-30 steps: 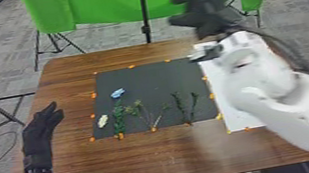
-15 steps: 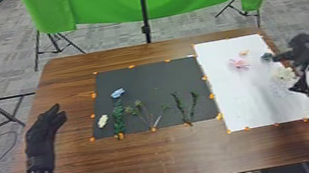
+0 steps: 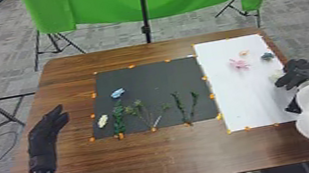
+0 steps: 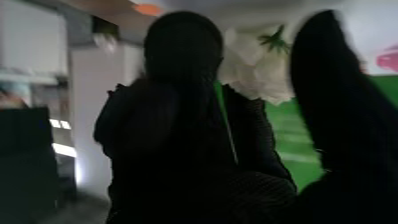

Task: Arrange flowers

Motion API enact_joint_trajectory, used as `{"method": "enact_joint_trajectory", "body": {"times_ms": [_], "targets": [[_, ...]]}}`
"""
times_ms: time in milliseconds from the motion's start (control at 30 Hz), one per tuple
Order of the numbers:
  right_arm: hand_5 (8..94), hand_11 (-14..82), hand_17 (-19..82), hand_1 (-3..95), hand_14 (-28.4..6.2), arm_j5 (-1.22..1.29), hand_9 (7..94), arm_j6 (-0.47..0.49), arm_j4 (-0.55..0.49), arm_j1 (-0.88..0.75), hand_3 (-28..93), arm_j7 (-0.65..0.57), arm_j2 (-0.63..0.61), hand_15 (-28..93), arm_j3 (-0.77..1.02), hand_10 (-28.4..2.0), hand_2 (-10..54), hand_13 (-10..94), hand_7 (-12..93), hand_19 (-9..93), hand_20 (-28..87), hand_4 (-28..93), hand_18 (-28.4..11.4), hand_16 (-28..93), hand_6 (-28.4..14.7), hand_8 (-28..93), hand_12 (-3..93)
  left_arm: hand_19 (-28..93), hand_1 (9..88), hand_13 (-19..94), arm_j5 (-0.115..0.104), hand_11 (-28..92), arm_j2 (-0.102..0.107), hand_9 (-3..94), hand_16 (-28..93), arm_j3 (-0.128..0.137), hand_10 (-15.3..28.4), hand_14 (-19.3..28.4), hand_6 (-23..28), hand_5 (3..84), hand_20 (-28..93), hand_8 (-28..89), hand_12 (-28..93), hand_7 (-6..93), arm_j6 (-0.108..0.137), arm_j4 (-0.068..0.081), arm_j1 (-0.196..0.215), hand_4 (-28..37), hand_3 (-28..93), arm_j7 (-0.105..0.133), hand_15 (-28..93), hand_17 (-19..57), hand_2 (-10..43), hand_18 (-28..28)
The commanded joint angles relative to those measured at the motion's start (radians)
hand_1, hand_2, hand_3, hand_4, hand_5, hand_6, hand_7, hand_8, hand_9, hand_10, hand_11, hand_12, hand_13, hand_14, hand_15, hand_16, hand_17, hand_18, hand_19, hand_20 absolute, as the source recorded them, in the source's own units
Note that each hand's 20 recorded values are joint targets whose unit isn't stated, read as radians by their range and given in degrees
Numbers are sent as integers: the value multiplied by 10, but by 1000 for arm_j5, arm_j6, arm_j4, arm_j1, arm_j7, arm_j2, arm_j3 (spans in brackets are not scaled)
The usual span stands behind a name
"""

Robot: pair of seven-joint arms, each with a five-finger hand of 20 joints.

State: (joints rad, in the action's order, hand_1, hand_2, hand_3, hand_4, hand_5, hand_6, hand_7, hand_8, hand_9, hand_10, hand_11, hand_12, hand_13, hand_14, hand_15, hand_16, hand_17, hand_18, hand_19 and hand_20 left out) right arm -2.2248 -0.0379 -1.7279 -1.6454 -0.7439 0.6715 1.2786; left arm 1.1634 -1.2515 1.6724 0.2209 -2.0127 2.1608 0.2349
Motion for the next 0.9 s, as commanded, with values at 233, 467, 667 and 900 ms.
{"method": "enact_joint_trajectory", "body": {"times_ms": [233, 467, 667, 900], "targets": [[781, 115, 641, 586, -24, -170, 868, -287, -154, 8, 566, 72, -44, 517, 13, -102, -86, 918, 173, 932, 454, -191, -105, 338, 35, 37, 270, 90, 180, 310, -5, 175, -7, 439, 27, 18, 131, 166, 52, 452, 198, -56, 149, 91, 8, -13, 38, -283, 643, -5, 222, 10, 93, 142], [785, 90, 641, 587, -20, -2, 869, -300, -262, 407, 578, 250, -83, 517, -316, -98, -94, 915, 169, 932, 467, -194, -101, 349, 33, 50, 290, 90, 181, 310, -8, 175, 5, 439, 27, 18, 131, 166, 52, 453, 198, -56, 148, 92, 6, -13, 33, -283, 645, -9, 223, 10, 88, 142], [780, 46, 636, 599, -17, 166, 870, -261, -178, 775, 585, 420, 1, 525, -695, -85, -95, 910, 177, 932, 482, -195, -96, 348, 32, 65, 324, 90, 183, 310, 1, 175, 9, 439, 27, 4, 131, 166, 53, 453, 198, -57, 149, 90, -4, -6, 9, -283, 642, -12, 223, 10, 88, 142], [781, 42, 636, 606, -13, 136, 876, -228, -61, 969, 584, 553, 119, 539, -984, -79, -95, 910, 186, 932, 496, -202, -97, 349, 41, 61, 324, 90, 183, 309, -1, 175, 6, 439, 27, 0, 131, 166, 53, 452, 198, -56, 148, 91, -5, -4, 10, -283, 639, -12, 222, 10, 87, 142]]}}
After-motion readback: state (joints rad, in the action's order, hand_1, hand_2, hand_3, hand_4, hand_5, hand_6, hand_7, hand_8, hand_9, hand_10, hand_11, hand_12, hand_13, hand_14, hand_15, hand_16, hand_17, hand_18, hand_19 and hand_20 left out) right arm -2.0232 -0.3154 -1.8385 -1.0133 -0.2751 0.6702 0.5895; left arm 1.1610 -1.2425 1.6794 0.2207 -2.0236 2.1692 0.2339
